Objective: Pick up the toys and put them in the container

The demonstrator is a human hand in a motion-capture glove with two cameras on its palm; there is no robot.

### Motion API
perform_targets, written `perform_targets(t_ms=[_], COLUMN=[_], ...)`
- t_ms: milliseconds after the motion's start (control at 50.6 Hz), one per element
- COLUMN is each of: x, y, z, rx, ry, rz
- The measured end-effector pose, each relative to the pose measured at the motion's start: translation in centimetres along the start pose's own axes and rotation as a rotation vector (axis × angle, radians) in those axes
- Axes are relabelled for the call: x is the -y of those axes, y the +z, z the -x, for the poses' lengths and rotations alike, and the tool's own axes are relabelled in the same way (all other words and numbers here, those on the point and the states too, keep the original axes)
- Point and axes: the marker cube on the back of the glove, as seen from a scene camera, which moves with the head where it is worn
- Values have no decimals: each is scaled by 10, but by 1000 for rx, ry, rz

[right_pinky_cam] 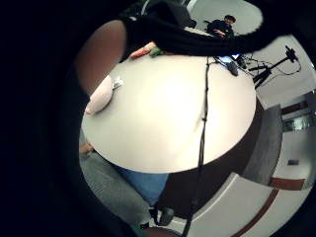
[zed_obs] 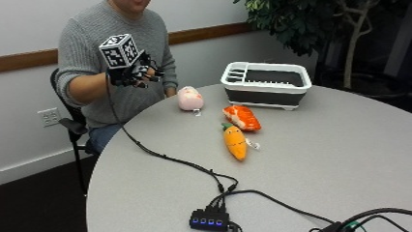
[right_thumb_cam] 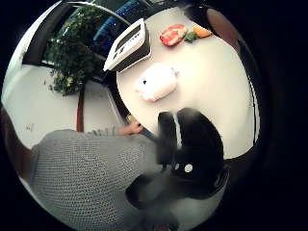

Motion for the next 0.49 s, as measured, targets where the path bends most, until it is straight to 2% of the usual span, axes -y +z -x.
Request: perform_targets(t_ms=[356,415,494], x=[15,40,107], y=[4,0,-9], z=[1,8,13], rx=[2,5,20], ry=[17,-34,-124], rz=[18,10,-14])
